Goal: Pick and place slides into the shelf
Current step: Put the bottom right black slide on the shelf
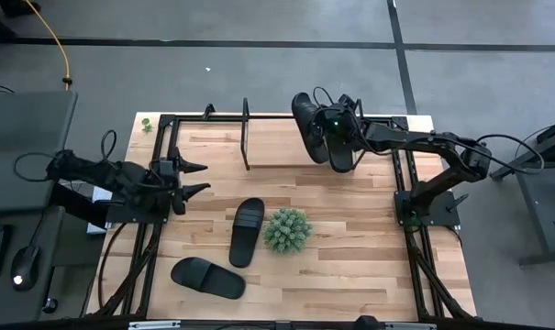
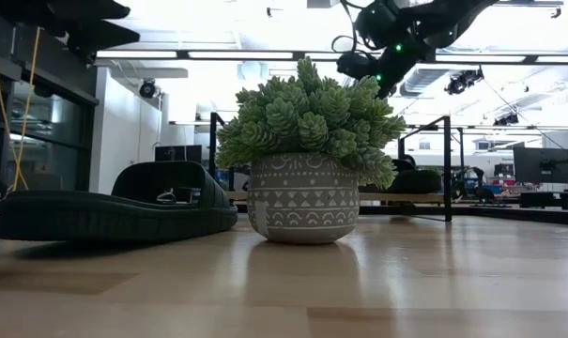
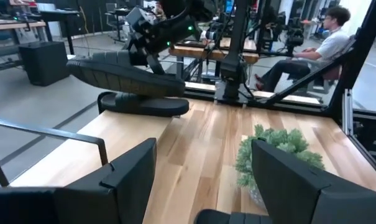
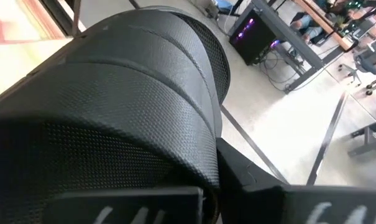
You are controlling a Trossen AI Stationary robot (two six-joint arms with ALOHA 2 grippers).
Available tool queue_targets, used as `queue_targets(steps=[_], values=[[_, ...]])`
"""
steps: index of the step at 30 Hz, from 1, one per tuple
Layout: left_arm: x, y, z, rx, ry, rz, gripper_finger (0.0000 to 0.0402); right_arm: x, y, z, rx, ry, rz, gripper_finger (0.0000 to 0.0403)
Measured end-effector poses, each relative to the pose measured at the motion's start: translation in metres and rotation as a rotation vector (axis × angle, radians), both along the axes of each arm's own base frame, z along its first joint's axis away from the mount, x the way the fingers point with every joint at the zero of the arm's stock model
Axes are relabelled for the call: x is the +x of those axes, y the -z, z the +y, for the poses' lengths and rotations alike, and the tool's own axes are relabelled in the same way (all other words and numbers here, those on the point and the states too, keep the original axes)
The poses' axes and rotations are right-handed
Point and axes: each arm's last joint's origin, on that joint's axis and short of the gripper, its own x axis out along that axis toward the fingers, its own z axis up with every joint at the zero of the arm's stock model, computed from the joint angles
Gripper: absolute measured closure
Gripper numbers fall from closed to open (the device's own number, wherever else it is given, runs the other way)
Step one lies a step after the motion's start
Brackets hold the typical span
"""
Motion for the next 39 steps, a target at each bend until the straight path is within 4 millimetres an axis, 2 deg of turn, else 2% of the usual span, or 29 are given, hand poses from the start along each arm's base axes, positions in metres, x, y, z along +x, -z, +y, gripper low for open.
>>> queue_targets(steps=[7,17,25,39], values=[[0.001,0.000,0.010,-0.060,0.012,-0.016,0.0156,0.007,0.019,-0.007,0.014,0.006,0.068,0.0403],[0.002,0.000,0.011,-0.080,0.027,-0.021,0.0156,0.019,0.047,-0.015,0.005,0.010,0.162,0.0403],[0.002,-0.003,0.012,-0.055,0.023,-0.041,0.0156,0.017,0.050,-0.021,-0.007,0.038,0.186,0.0403],[0.002,-0.008,0.012,-0.040,-0.003,-0.088,0.0156,0.011,0.055,-0.020,0.022,0.124,0.215,0.0403]])
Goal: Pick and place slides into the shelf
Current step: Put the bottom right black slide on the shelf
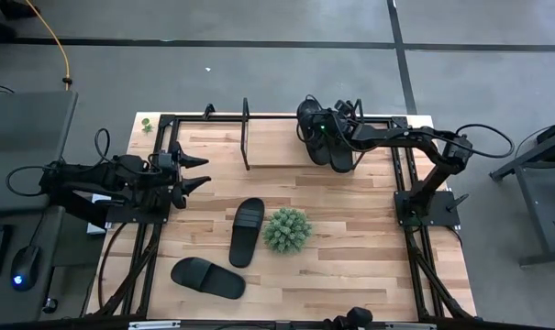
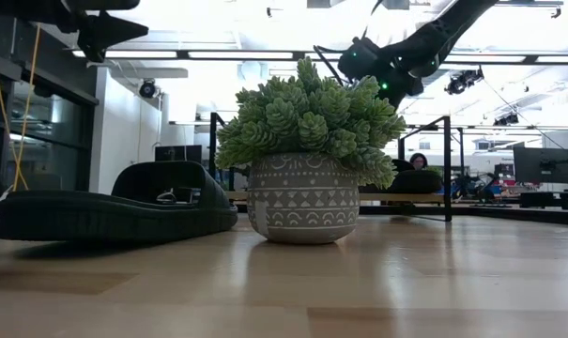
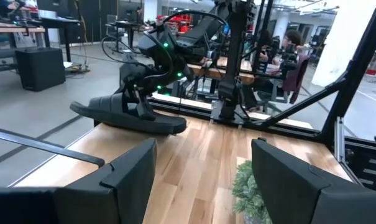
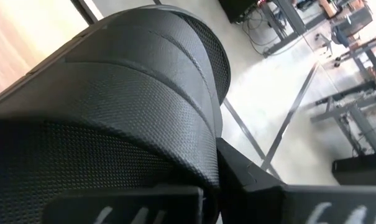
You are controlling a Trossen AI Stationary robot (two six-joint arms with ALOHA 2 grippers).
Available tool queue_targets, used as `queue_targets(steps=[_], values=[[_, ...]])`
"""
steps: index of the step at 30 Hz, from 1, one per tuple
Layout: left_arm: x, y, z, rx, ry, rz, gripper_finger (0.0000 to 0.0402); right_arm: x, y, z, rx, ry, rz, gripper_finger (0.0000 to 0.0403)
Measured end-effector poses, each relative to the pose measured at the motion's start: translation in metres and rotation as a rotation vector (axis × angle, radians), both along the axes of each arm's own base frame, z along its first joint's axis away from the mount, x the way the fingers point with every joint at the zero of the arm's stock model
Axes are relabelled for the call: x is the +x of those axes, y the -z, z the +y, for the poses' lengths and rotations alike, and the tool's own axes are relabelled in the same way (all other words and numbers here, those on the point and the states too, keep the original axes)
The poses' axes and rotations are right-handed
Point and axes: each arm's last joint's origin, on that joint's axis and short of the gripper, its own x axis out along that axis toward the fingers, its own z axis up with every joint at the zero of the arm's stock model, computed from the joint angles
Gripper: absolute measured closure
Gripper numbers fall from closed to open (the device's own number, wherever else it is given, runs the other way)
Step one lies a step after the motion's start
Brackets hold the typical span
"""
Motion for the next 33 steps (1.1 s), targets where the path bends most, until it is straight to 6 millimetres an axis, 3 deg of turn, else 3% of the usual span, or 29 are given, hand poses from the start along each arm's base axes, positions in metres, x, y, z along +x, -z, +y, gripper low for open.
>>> queue_targets(steps=[9,19,33], values=[[0.000,-0.001,0.000,0.000,-0.002,-0.007,0.0156,-0.002,0.002,0.002,0.041,0.057,-0.047,0.0403],[0.000,-0.001,0.000,0.000,-0.001,-0.007,0.0156,0.002,0.004,0.014,0.038,0.034,0.005,0.0403],[0.000,-0.001,0.000,0.000,-0.001,-0.013,0.0156,0.000,0.005,0.013,0.020,0.049,0.045,0.0403]])
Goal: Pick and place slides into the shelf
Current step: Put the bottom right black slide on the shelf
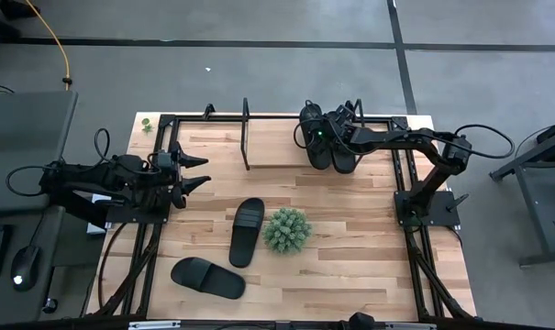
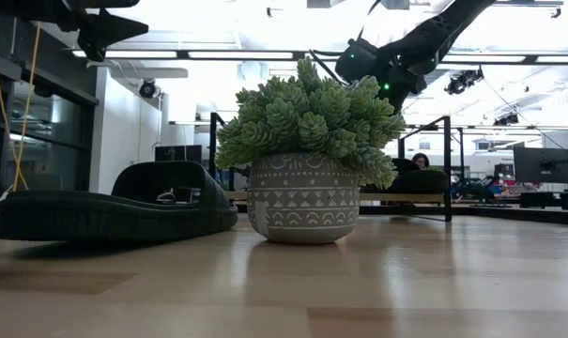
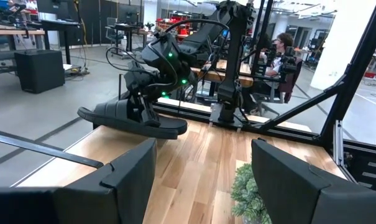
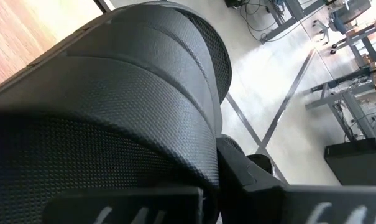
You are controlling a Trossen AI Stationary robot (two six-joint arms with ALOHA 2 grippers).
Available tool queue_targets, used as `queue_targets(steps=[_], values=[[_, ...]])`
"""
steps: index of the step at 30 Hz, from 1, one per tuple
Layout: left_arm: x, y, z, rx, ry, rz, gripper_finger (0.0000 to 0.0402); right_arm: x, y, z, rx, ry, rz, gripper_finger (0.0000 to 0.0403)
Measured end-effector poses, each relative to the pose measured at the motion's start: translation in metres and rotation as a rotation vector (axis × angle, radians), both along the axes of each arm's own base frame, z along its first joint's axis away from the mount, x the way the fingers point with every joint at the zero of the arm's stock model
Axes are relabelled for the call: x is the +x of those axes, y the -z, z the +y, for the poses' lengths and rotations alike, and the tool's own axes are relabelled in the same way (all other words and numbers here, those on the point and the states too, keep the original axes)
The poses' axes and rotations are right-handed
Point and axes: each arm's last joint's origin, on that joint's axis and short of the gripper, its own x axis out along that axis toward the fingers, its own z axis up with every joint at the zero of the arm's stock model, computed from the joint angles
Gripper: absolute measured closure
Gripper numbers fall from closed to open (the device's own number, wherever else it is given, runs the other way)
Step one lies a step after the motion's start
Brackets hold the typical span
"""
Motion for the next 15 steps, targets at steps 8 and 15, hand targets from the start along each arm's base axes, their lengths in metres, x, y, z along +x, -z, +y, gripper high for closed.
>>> queue_targets(steps=[8,15], values=[[0.0000,-0.0001,0.0000,0.000,0.000,-0.001,0.0156,-0.0010,0.0003,0.0000,-0.014,0.000,0.037,0.0403],[0.0000,-0.0001,0.0000,0.000,0.001,-0.001,0.0156,-0.0018,0.0012,0.0002,-0.010,-0.006,0.057,0.0403]])
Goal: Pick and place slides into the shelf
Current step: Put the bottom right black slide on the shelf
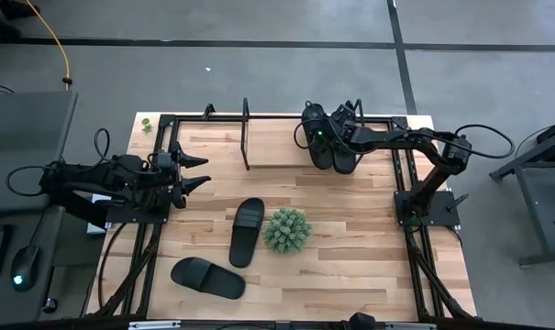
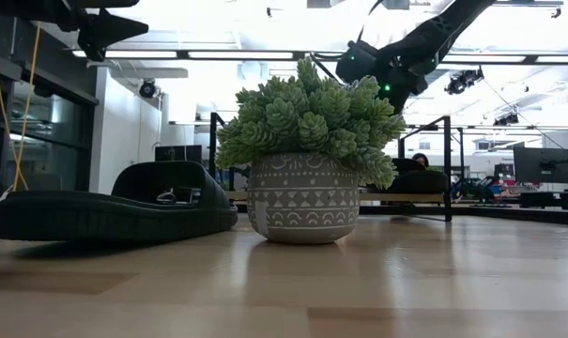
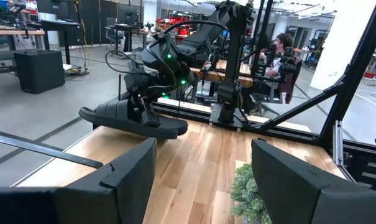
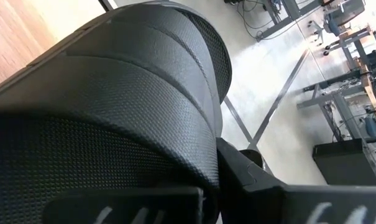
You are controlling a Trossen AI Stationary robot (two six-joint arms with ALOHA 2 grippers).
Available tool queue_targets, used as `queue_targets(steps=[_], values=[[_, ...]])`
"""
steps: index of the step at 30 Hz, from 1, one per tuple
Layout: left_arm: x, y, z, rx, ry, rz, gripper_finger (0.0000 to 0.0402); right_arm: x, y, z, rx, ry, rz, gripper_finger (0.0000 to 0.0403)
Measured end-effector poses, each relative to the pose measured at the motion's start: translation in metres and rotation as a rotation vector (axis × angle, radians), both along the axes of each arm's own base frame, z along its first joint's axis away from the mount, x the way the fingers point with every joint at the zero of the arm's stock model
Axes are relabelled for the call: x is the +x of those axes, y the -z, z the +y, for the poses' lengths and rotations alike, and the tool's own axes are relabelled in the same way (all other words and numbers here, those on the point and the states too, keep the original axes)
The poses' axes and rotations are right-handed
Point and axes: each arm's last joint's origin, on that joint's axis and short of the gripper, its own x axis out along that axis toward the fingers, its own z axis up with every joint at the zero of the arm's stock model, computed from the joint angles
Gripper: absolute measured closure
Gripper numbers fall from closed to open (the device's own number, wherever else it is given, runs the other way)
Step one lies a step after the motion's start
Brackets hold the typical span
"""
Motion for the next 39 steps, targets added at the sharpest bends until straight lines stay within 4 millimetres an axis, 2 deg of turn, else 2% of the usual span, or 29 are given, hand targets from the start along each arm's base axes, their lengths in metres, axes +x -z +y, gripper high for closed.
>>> queue_targets(steps=[4,17,39], values=[[0.0000,0.0000,0.0000,0.000,0.000,0.000,0.0156,-0.0007,0.0007,0.0003,0.005,0.000,0.010,0.0396],[0.0000,0.0000,0.0000,0.000,0.000,0.000,0.0156,-0.0014,0.0020,0.0010,0.021,0.007,0.005,0.0314],[0.0000,0.0000,0.0000,0.000,0.000,0.000,0.0156,-0.0021,0.0054,0.0037,0.105,-0.024,-0.021,0.0258]])
